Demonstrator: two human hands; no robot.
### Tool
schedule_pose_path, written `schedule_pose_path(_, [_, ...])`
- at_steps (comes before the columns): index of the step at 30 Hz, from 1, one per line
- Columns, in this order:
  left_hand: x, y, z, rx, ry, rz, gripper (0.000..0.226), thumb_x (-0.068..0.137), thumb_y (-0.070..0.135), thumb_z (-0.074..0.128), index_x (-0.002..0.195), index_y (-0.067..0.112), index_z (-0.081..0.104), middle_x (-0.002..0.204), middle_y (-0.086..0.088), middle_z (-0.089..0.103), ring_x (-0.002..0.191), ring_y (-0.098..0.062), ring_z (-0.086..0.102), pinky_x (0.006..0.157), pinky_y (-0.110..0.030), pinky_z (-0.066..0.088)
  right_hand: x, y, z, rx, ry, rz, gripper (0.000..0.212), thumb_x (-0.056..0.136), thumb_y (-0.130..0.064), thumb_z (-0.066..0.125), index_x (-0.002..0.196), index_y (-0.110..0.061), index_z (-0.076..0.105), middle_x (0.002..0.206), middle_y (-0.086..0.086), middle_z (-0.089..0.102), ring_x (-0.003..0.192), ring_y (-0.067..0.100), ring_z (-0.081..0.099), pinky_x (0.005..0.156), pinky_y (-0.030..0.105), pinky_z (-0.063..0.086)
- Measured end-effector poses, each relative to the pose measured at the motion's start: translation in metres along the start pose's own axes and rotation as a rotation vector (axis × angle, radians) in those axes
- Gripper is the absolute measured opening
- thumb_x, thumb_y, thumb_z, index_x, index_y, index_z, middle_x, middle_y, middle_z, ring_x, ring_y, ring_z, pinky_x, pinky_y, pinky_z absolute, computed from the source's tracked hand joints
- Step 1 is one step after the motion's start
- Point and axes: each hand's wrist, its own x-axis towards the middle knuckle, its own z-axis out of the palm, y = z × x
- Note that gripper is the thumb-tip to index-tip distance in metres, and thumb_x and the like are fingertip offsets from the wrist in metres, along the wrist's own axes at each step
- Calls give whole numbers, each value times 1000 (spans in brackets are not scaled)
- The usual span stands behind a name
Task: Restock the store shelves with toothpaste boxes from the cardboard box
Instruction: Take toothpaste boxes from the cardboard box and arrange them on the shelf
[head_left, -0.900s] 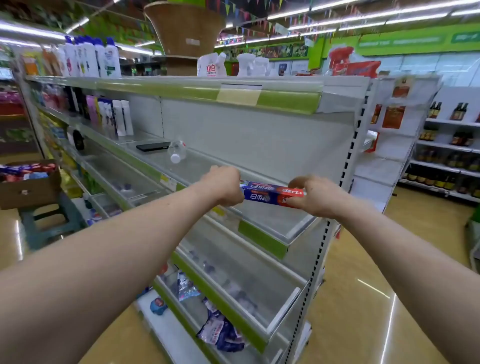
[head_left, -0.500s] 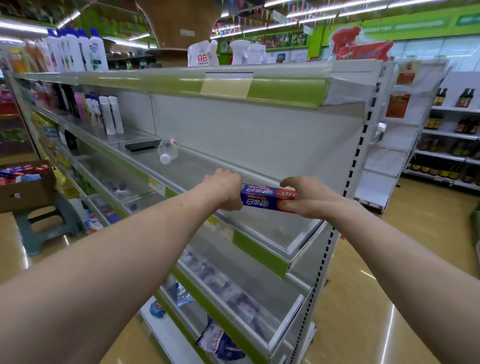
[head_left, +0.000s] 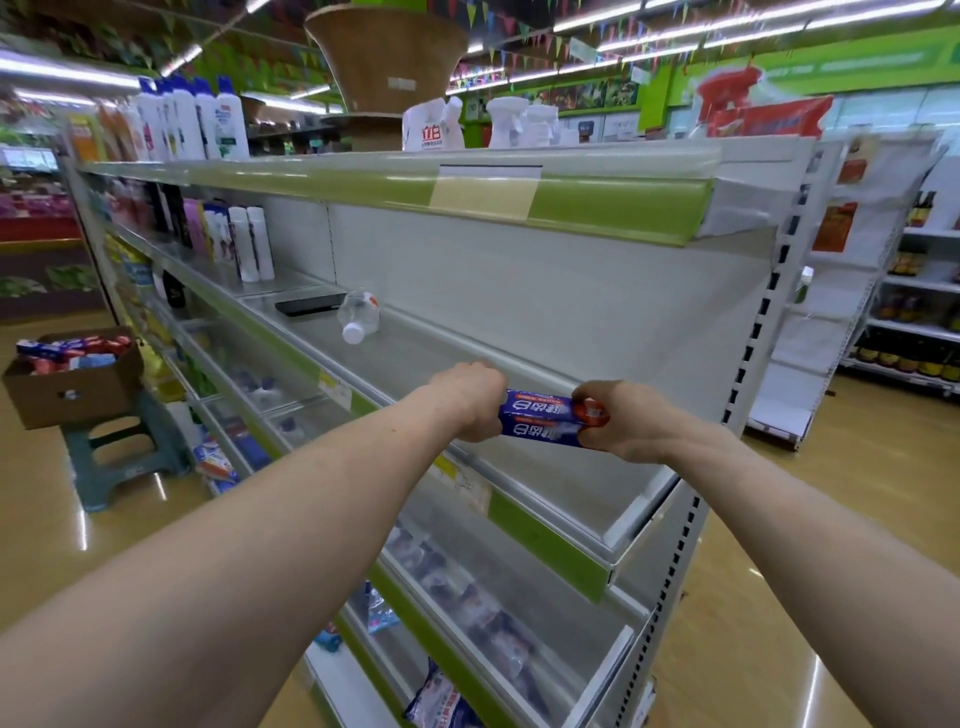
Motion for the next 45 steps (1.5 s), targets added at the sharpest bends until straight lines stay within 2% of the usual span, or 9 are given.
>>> schedule_pose_path(4, [-12,-22,-21,-8,61,-32,45,84,38,64,121,16,53,118,-7,51,105,-27,56,80,-36,47,7,-17,-17,1,16,-79,37,85,-35,65,120,-24,55,114,0,63,100,21,59,86,32,49])
schedule_pose_path(8, [-34,-58,-40,0,89,-105,47,85,37,64,124,14,52,122,-9,51,108,-27,55,90,-38,48,24,-55,-25,-7,38,-157,50,86,-39,62,133,-29,48,132,-4,55,119,18,52,95,26,42])
schedule_pose_path(11, [-56,-96,-48,7,103,-189,48,84,39,64,124,14,52,128,-11,48,112,-29,54,92,-39,47,35,-95,-26,-23,58,-229,46,86,-38,61,130,-34,49,129,-5,57,114,20,53,92,31,45])
schedule_pose_path(16, [-100,-161,-56,11,104,-345,50,83,45,63,124,19,52,122,-7,48,109,-27,56,90,-41,48,55,-173,-22,-46,33,-373,44,87,-37,61,129,-31,51,126,-1,60,111,23,56,91,39,48])
schedule_pose_path(19, [-134,-210,-61,26,90,-437,49,83,43,64,124,20,51,120,-7,48,108,-27,56,92,-45,47,69,-235,-15,-49,27,-497,45,87,-34,62,130,-27,52,127,1,60,111,23,56,91,38,48])
schedule_pose_path(28, [-245,-374,-72,77,40,-707,57,84,46,64,133,23,45,124,-3,49,112,-24,52,98,-50,40,97,-439,21,-5,9,-725,45,85,-36,62,128,-33,53,127,-3,60,113,22,56,91,40,49])
schedule_pose_path(36, [-309,-506,-80,86,51,-834,50,82,45,67,125,25,49,110,2,50,105,-20,54,98,-47,40,123,-592,40,46,-37,-834,51,88,-36,63,136,-31,46,129,-5,57,105,16,54,85,34,49])
schedule_pose_path(45, [-347,-622,-81,95,49,-971,53,85,45,64,130,24,47,119,-1,51,111,-21,52,99,-49,34,177,-728,71,44,-52,-980,52,90,-40,61,138,-31,42,132,-5,54,111,14,52,83,35,53])
